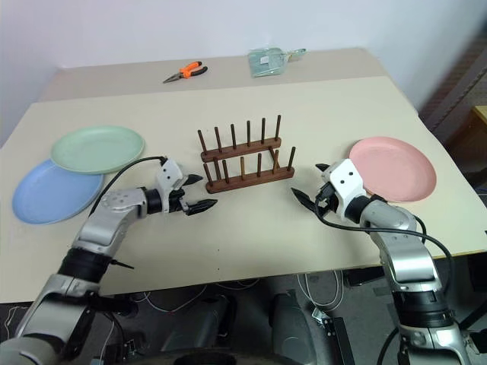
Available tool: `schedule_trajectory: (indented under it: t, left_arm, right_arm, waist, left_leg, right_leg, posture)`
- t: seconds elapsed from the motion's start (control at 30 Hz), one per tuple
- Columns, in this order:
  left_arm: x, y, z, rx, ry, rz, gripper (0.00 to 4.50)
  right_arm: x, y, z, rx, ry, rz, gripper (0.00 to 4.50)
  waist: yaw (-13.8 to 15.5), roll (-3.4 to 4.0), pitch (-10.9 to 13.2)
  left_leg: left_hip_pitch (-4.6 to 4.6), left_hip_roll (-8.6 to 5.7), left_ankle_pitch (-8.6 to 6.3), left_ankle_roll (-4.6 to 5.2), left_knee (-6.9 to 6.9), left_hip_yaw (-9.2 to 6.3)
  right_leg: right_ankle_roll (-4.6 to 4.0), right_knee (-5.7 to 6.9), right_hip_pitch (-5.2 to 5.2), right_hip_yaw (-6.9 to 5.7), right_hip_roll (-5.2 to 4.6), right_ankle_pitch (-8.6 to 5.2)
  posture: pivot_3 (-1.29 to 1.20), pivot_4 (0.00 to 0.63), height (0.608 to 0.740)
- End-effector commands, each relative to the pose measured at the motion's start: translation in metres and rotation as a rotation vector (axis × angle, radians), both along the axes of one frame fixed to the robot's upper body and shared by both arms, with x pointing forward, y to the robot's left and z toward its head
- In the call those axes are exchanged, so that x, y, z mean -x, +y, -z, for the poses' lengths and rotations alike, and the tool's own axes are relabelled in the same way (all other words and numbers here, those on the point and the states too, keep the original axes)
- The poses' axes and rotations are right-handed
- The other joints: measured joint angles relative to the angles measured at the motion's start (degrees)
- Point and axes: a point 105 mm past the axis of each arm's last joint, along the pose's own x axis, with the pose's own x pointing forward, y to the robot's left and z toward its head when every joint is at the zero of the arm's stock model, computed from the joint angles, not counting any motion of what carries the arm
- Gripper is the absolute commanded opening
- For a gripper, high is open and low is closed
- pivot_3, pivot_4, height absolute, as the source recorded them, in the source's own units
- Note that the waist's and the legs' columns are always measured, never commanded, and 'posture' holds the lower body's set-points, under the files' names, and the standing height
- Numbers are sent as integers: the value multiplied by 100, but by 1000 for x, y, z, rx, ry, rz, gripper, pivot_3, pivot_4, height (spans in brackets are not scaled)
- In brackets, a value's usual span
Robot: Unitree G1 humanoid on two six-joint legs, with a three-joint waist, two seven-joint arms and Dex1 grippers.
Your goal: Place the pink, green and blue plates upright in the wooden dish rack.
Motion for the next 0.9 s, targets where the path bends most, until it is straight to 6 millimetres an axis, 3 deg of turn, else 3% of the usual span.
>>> schedule_trajectory:
  t: [0.03,0.13,0.33,0.47,0.67,0.8,0.9]
  left_arm:
    - [-1,-7,13,-13,39,32,4500]
    - [-1,-11,16,-14,39,42,3649]
    - [8,-16,17,-17,6,91,872]
    - [22,-21,17,-40,-16,179,872]
    - [44,-30,13,-117,-80,393,872]
    - [35,-26,9,-109,-71,376,2682]
    - [27,-10,16,-166,-55,308,4124]
  right_arm:
    - [5,2,-14,-11,-63,17,4444]
    - [6,-2,-14,-10,-65,35,4500]
    - [3,-5,-15,0,-72,49,4500]
    - [5,-9,-14,18,-65,55,4500]
    - [10,-37,-12,69,-49,115,4500]
    - [14,-46,-11,81,-46,144,4500]
    - [17,-47,-7,93,-29,142,4500]
  waist:
    - [-4,2,-1]
    - [-10,2,-1]
    - [-9,2,-2]
    - [-10,3,-3]
    - [6,3,-3]
    - [-6,2,-2]
    - [-22,2,-2]
  left_leg:
    - [0,0,0,0,0,0]
    - [1,1,0,0,0,0]
    - [2,1,0,0,0,0]
    - [2,1,0,1,0,0]
    - [2,0,-1,2,0,0]
    - [2,1,-1,3,0,-1]
    - [2,2,-1,4,-1,0]
  right_leg:
    - [0,0,0,0,0,0]
    - [0,2,0,1,1,0]
    - [1,1,0,1,0,0]
    - [1,2,0,3,1,0]
    - [0,-4,5,3,-1,0]
    - [0,-9,8,1,1,0]
    - [1,-8,7,1,2,0]
  posture:
    - [0,150,740]
    - [0,150,740]
    - [0,150,740]
    - [0,150,740]
    - [0,150,740]
    - [0,150,740]
    - [0,150,740]
